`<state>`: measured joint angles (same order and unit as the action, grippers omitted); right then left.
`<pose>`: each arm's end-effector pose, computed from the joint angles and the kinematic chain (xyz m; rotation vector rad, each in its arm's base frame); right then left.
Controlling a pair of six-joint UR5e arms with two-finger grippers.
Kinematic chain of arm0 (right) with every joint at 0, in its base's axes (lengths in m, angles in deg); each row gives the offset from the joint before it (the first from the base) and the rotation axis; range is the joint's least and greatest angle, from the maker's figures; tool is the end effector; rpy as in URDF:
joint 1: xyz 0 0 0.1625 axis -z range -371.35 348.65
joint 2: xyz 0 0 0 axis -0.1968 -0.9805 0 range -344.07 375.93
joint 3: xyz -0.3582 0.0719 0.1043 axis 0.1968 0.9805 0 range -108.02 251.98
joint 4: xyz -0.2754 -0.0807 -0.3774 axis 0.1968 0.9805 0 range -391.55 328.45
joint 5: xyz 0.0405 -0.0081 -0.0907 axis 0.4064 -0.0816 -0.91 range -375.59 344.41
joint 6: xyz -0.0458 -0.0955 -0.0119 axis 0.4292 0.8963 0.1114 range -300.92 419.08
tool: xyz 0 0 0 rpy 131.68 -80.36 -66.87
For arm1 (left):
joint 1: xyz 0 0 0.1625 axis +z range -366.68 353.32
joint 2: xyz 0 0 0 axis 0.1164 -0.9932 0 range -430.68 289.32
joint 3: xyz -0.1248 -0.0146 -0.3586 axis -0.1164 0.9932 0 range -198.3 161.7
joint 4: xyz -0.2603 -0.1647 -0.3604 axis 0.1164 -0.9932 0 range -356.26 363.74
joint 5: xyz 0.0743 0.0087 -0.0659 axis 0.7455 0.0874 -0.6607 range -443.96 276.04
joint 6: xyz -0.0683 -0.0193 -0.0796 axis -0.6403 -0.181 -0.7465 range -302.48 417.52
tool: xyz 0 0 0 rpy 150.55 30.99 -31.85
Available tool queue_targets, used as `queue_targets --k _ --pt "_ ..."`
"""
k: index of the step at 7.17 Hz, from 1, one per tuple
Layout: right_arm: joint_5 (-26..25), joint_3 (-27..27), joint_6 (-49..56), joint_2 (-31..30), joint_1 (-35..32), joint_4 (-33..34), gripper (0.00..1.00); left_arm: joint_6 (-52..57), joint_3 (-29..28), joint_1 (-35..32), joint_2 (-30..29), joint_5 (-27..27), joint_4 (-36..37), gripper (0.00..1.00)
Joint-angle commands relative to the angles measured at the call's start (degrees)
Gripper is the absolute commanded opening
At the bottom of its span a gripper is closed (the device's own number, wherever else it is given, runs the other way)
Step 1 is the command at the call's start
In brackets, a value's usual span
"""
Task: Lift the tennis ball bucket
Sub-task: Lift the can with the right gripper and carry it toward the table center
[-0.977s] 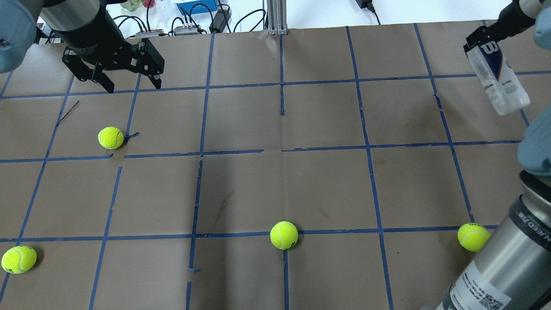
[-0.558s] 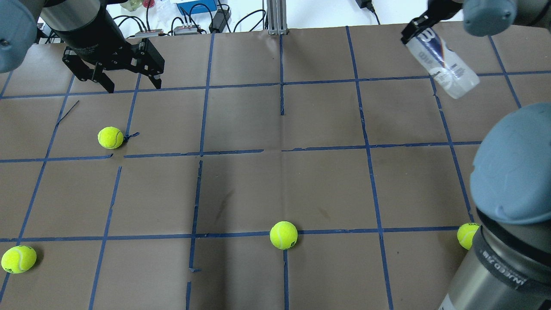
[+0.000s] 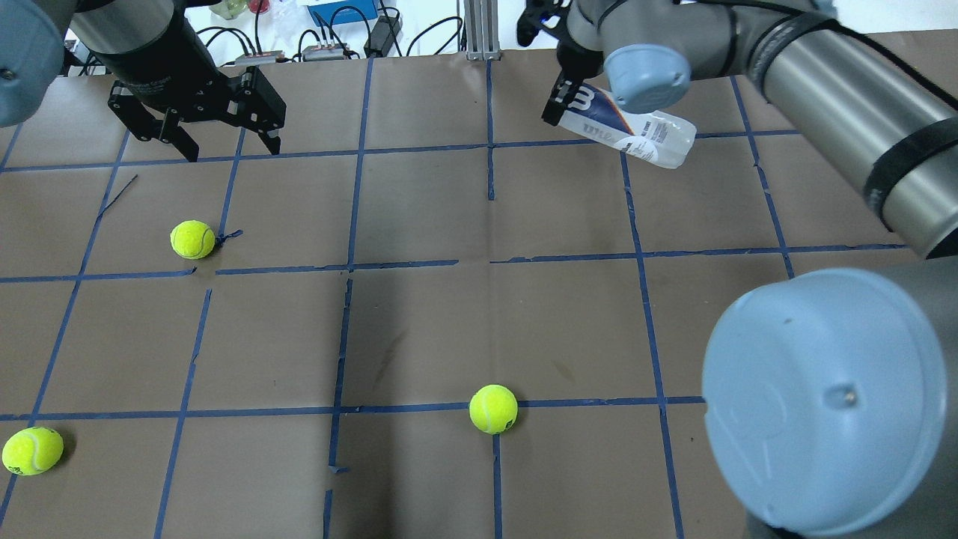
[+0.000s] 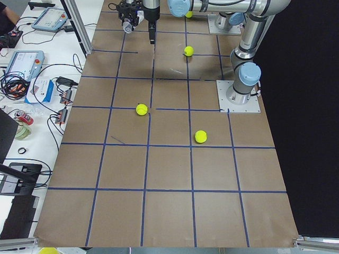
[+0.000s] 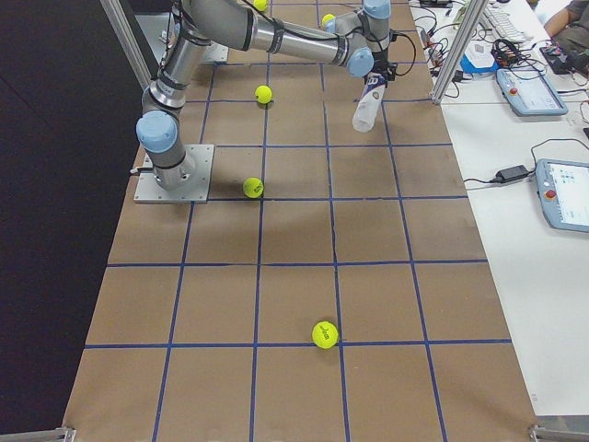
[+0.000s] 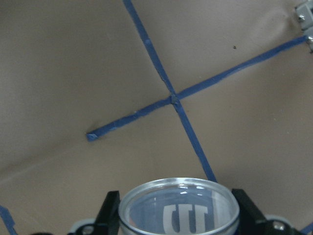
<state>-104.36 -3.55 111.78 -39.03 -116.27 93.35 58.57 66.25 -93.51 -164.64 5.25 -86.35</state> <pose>0.3286 -0.7063 0.2352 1.7049 -2.5384 0.3745 -0.1022 -0.5898 0.4492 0.0577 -3.1279 0.0391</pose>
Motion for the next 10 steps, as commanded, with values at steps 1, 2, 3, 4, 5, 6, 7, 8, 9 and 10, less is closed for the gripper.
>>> queue_targets --k 1,2,3,4,5,6,7,8,9,10 --pt "-0.37 -1.64 0.72 1.43 -6.33 4.27 0.27 0.0 0.0 -0.01 0.0 0.0 0.0 1.0" --pt "-0.18 -1.64 2.12 2.13 -8.6 4.81 0.27 0.0 0.0 -0.01 0.0 0.0 0.0 1.0" --pt "0.78 -1.56 4.4 2.4 -9.41 5.69 0.27 0.0 0.0 -0.01 0.0 0.0 0.0 1.0" --pt "7.23 -1.82 15.91 2.93 -9.51 8.74 0.3 0.0 0.0 -0.01 0.0 0.0 0.0 1.0" --pt "7.47 -2.34 13.41 3.02 -11.25 8.86 0.31 0.0 0.0 -0.01 0.0 0.0 0.0 1.0" --pt "8.08 -2.35 12.35 3.45 -12.22 9.21 0.35 0.0 0.0 0.08 0.0 0.0 0.0 1.0" --pt "8.17 -2.43 9.03 3.46 -12.75 9.04 0.35 0.0 0.0 -0.01 0.0 0.0 0.0 1.0" --pt "8.09 -2.87 7.6 3.55 -13.54 9.04 0.38 0.0 0.0 0.08 0.0 0.0 0.0 1.0" --pt "8.09 -3.48 4.98 3.55 -13.81 9.12 0.45 0.0 0.0 -0.01 0.0 0.0 0.0 1.0" --pt "8.17 -3.75 2.78 4.07 -13.9 9.39 0.57 0.0 0.0 -0.01 0.0 0.0 0.0 1.0"
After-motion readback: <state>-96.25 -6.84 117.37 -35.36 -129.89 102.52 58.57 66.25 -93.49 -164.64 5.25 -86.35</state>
